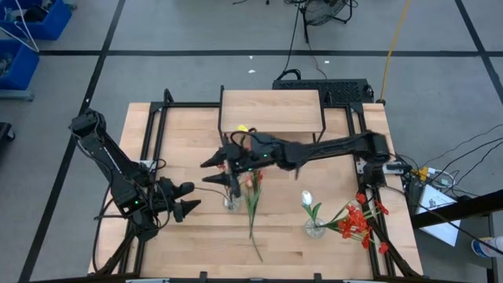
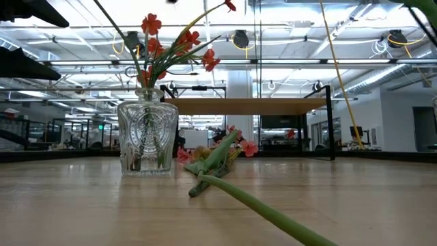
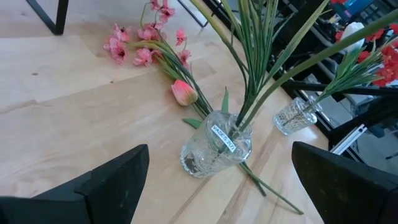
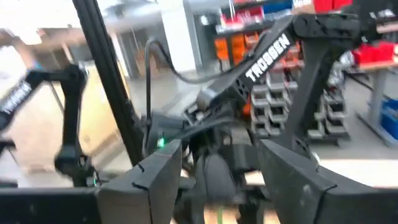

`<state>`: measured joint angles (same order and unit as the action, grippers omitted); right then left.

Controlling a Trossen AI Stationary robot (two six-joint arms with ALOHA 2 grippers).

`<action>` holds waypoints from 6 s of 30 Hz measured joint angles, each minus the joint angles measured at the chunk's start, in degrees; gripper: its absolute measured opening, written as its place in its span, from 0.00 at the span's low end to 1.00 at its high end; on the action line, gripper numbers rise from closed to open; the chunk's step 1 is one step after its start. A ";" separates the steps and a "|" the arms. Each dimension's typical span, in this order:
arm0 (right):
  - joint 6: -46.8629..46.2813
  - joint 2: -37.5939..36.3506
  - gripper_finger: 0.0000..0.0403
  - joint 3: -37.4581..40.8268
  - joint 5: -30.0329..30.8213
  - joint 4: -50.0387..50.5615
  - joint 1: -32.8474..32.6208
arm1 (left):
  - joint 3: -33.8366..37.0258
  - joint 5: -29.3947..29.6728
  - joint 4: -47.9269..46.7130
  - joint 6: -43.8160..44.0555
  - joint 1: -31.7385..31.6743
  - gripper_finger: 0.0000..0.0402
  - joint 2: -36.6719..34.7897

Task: Pick and place flowers into a vace then onto a shelf
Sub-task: Move the left transparent vase to the middle left of the table, then put the pink flower into the right transparent vase

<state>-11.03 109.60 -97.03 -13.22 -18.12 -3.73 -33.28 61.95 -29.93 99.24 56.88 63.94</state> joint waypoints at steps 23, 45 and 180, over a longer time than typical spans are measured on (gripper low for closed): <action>-9.30 -8.85 0.27 18.98 6.02 23.38 -10.29 | 0.00 -4.87 -0.11 -3.08 -3.02 0.99 0.00; -14.71 -4.83 0.58 38.39 16.62 -8.68 -9.15 | 0.00 -7.02 -0.16 -2.51 -1.90 0.99 0.04; 2.72 18.55 0.73 17.94 27.01 -21.78 -3.88 | -0.02 -15.50 -0.33 -3.19 0.74 0.99 0.02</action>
<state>-8.32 128.15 -79.09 13.79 -39.90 -7.61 -33.30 46.46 -30.26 96.05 57.63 63.96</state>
